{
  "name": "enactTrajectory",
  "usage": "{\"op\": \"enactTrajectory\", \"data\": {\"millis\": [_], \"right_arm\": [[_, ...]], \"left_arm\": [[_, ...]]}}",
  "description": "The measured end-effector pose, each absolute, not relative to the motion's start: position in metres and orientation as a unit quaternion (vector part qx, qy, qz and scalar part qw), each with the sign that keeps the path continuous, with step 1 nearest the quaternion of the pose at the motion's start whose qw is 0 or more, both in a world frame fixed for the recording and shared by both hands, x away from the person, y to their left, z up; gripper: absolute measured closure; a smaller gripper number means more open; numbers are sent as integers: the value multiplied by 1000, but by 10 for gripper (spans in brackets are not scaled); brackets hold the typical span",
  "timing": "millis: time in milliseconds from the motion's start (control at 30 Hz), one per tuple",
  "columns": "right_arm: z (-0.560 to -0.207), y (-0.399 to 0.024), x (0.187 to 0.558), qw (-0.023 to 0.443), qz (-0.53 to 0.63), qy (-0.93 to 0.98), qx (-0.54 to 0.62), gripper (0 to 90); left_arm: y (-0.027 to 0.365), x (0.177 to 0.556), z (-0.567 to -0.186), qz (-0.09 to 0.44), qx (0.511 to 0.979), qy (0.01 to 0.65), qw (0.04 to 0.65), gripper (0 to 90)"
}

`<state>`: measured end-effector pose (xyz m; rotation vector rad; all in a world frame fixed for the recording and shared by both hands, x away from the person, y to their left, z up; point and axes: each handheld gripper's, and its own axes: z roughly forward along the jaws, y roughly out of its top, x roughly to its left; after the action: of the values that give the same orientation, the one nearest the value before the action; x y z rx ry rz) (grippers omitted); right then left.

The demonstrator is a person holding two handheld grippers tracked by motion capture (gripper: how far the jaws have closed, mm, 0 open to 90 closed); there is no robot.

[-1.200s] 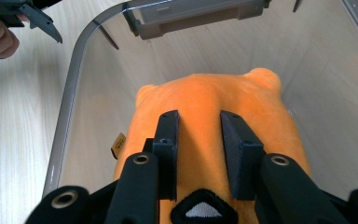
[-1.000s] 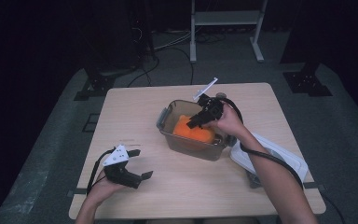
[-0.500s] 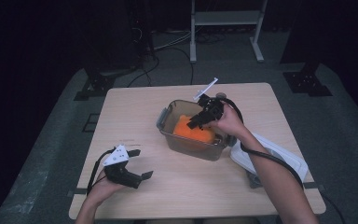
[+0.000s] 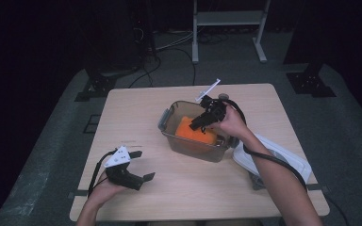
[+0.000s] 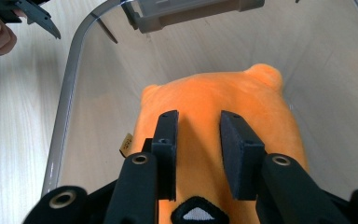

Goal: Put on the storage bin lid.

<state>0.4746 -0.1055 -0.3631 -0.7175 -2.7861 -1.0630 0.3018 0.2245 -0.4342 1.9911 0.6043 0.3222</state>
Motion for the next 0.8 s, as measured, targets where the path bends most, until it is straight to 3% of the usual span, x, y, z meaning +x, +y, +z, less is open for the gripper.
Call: {"op": "enactTrajectory", "data": {"millis": [233, 800], "right_arm": [[-361, -110, 474, 41, -364, -899, -238, 670], [-345, -131, 458, 38, -387, -892, -228, 556]], "left_arm": [[224, 302, -434, 133, 821, 250, 496, 29], [222, 301, -435, 131, 824, 248, 493, 29]]}}
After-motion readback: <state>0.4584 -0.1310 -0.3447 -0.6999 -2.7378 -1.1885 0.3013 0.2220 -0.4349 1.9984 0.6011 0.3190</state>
